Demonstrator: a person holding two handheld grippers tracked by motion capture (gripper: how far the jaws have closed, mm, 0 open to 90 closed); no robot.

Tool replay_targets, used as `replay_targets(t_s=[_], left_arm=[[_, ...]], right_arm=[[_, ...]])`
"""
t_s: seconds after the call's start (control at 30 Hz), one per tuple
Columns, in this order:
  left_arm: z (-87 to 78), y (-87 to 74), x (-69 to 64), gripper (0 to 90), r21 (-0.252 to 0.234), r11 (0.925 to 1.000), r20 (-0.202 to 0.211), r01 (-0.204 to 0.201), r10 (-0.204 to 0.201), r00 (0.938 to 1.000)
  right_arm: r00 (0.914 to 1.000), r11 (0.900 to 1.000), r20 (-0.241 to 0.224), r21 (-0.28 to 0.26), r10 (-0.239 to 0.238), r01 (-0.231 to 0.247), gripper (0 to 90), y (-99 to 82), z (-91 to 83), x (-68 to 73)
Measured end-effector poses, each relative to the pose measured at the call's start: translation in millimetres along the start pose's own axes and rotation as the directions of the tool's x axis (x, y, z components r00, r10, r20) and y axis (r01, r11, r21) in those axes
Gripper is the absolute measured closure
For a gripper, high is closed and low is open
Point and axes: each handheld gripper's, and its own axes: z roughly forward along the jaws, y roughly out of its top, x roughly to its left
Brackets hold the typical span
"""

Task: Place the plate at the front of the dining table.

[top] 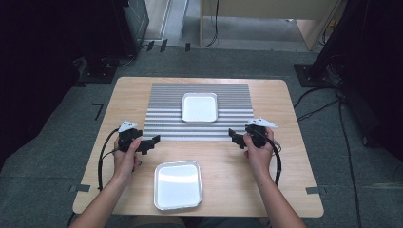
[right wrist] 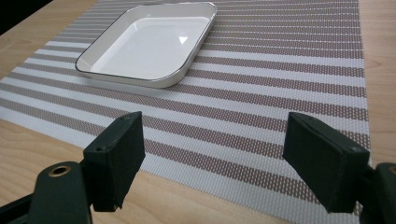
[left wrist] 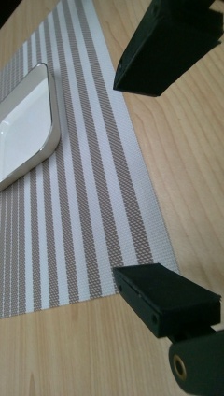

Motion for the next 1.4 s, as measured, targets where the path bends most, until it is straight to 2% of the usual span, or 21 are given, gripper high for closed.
replay_targets(t_s=[0.17, 0.53, 0.67, 0.9, 1.13, 1.4], left_arm=[[-11.0, -9.2, 3.5, 9.2, 0.002, 0.9999, 0.003, -0.013, 0.013, 0.9999], [-34.1, -22.0, 11.0, 9.2, -0.015, 0.9998, 0.01, -0.009, 0.009, 0.9999], [-41.8, -29.0, 13.6, 9.2, -0.01, 0.9997, -0.003, -0.022, 0.022, 0.9998], [-54.4, -39.1, 18.6, 9.2, -0.009, 0.9998, -0.007, -0.016, 0.016, 0.9998], [-64.4, -49.0, 22.8, 9.2, -0.005, 0.9997, -0.027, -0.024, 0.024, 0.9994], [-76.7, -65.2, 37.4, 9.2, 0.006, 0.9999, -0.057, 0.009, -0.009, 0.9983]], right_arm=[[0.9994, 0.9994, 0.009, 0.009, -0.033, 0.033, 20.3, -8.9, -13.3, -2.5], [0.9995, 0.9995, 0.008, 0.013, -0.029, 0.029, 20.3, -26.9, -40.3, -15.6], [0.9994, 0.9994, 0.013, 0.009, -0.033, 0.033, 20.4, -31.4, -47.8, -19.8], [0.9993, 0.9995, 0.023, 0.013, -0.029, 0.029, 20.5, -45.1, -66.1, -29.4], [0.9993, 0.9998, 0.037, 0.015, -0.01, 0.01, 20.5, -57.4, -80.2, -39.5], [0.998, 0.9997, 0.059, -0.001, 0.022, -0.022, 20.7, -66.9, -98.8, -54.4]])
